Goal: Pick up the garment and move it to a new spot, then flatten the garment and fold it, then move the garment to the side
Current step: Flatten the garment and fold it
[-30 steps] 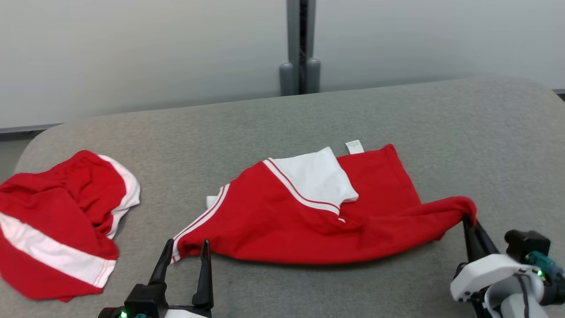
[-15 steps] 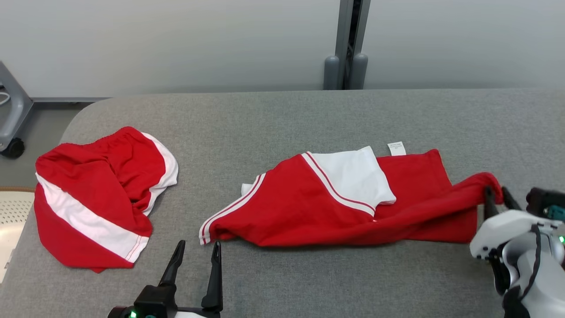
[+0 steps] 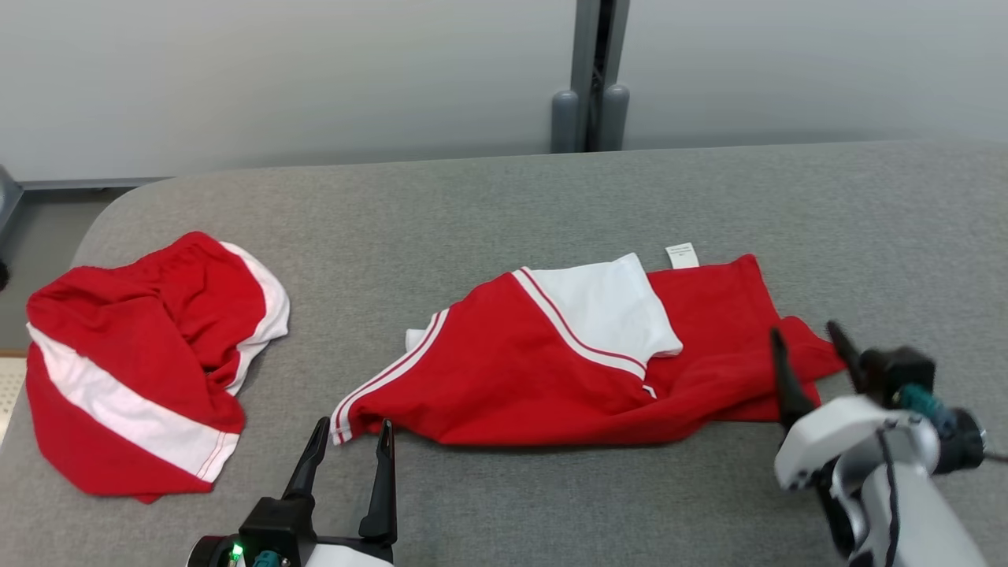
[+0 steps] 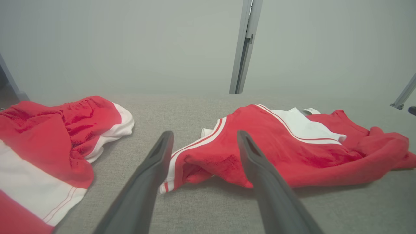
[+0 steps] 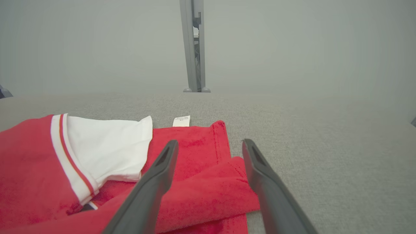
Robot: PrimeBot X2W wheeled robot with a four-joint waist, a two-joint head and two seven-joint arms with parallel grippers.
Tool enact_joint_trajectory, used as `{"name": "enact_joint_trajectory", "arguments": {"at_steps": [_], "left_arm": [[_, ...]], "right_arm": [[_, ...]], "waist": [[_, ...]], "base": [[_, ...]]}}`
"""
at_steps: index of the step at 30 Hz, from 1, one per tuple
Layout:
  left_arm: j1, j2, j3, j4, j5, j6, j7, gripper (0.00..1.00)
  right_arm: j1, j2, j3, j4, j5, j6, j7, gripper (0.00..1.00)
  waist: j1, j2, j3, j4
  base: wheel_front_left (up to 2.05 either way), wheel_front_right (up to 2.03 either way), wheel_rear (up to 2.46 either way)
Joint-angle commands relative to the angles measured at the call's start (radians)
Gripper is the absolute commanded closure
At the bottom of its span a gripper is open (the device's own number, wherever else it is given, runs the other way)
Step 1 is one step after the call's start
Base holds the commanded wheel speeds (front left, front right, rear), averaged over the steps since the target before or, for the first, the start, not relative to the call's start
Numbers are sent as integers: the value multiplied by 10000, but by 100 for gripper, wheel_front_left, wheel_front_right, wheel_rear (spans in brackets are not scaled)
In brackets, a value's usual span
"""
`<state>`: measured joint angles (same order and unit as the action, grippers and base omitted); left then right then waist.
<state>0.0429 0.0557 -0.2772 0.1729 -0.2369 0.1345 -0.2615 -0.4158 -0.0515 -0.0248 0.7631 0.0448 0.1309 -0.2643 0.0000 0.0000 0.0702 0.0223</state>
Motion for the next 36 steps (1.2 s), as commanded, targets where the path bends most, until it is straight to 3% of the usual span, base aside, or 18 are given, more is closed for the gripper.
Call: {"name": "enact_joint_trajectory", "arguments": {"at_steps": [1,5,10,16,24,36], "left_arm": [[-23,41,45,-6,72,6,-37,0],[49,35,121,-24,80,5,-37,0],[67,33,151,-54,97,-30,-37,0],[255,13,213,-95,22,55,-37,0],[363,-8,215,-28,-29,41,-36,0],[524,-21,269,83,20,-27,-37,0]], "right_arm": [[284,-15,131,-167,119,-2,-12,0],[1456,-27,1334,-1325,1057,-2,-14,0],[2517,-20,1828,-2452,1720,-2,-13,0],[3405,-21,1710,-3738,2099,-2,-14,0],[4278,-18,1518,-4930,1763,-2,-14,0],[4841,-18,1513,-5328,1856,-2,-14,0]], "waist": [[0,0,-61,-139],[0,0,-187,-440],[0,0,-360,-694],[0,0,-596,-837],[0,0,-789,-912],[0,0,-955,-942]], "base": [[0,0,0],[0,0,0],[0,0,0],[0,0,0],[0,0,0],[0,0,0]]}}
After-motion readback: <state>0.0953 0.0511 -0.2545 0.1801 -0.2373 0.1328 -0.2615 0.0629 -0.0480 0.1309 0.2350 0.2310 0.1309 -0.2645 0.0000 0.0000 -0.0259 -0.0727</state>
